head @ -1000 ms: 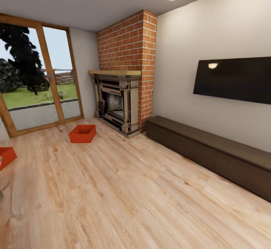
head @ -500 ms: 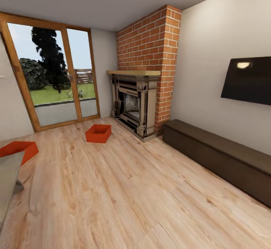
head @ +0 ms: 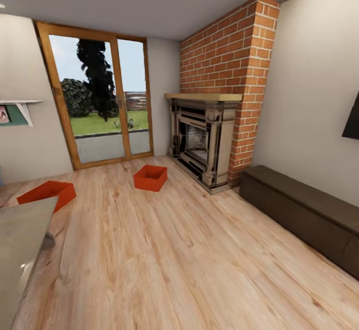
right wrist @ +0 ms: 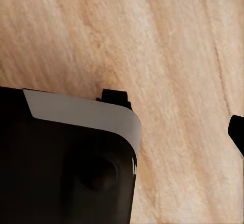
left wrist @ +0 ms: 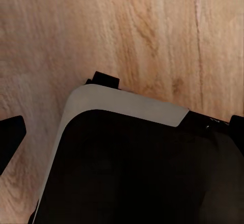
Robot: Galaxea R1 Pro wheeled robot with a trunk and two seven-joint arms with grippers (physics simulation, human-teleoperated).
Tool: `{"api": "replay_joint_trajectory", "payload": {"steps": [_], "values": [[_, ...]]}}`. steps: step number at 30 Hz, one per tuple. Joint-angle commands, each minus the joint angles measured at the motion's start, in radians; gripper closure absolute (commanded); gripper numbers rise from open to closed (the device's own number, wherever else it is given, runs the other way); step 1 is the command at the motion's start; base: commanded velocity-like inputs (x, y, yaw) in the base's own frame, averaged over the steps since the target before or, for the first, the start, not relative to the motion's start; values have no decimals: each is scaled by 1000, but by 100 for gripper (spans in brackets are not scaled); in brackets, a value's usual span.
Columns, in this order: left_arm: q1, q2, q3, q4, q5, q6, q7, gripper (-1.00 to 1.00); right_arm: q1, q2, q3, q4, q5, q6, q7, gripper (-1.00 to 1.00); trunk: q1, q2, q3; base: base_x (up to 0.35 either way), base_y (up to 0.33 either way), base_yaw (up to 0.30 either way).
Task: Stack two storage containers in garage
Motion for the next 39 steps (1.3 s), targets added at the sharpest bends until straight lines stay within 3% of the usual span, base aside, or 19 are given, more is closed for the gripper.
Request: {"api": "replay_joint_trajectory", "payload": {"steps": [1, 39], "values": [[0, 0, 0, -1, 3, -1, 1, -100, -1, 0, 9, 3, -10, -6, -1, -100, 1, 0, -1, 323, 0, 283], [0, 0, 0, -1, 4, -1, 1, -100, -1, 0, 9, 3, -10, -6, -1, -100, 1, 0, -1, 323, 0, 268]]}}
